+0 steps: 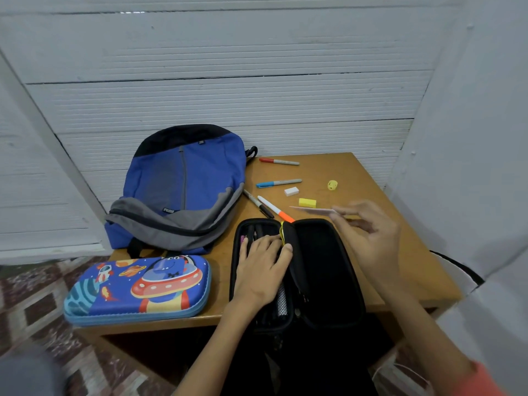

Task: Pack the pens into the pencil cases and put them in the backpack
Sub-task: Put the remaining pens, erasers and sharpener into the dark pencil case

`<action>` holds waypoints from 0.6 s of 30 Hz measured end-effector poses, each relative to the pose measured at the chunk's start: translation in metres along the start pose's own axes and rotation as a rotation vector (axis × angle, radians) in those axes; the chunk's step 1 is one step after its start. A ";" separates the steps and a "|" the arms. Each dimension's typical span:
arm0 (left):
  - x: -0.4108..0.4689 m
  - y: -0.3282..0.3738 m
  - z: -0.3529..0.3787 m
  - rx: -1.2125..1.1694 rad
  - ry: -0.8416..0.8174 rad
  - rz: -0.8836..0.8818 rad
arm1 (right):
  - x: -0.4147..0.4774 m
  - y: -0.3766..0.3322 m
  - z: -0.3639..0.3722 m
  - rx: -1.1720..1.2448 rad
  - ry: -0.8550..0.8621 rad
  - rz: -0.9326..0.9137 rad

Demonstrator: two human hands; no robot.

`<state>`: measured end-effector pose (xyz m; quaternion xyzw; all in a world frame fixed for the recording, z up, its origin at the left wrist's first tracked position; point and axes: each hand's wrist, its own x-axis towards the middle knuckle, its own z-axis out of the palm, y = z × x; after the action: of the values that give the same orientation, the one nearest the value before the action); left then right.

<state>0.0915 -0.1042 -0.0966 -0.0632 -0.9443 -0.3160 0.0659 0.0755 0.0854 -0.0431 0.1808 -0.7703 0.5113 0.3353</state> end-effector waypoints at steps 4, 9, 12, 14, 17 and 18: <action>0.000 0.002 -0.001 0.008 -0.019 -0.004 | -0.035 0.005 -0.005 -0.130 -0.069 -0.129; -0.002 0.002 -0.002 0.077 -0.041 -0.002 | -0.069 0.016 -0.006 -0.176 -0.310 -0.201; -0.001 0.002 -0.002 0.079 -0.043 0.000 | -0.076 0.019 -0.008 -0.230 -0.477 -0.207; -0.002 0.003 -0.002 0.098 -0.044 -0.002 | -0.074 0.021 -0.010 -0.234 -0.581 -0.183; -0.003 0.004 -0.003 0.111 -0.060 0.020 | -0.069 0.024 -0.012 -0.220 -0.697 -0.141; -0.004 0.004 -0.004 0.102 -0.054 0.027 | -0.067 0.024 -0.012 -0.221 -0.730 -0.133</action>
<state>0.0959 -0.1040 -0.0921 -0.0809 -0.9597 -0.2647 0.0479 0.1120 0.1021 -0.1031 0.3633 -0.8761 0.3044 0.0890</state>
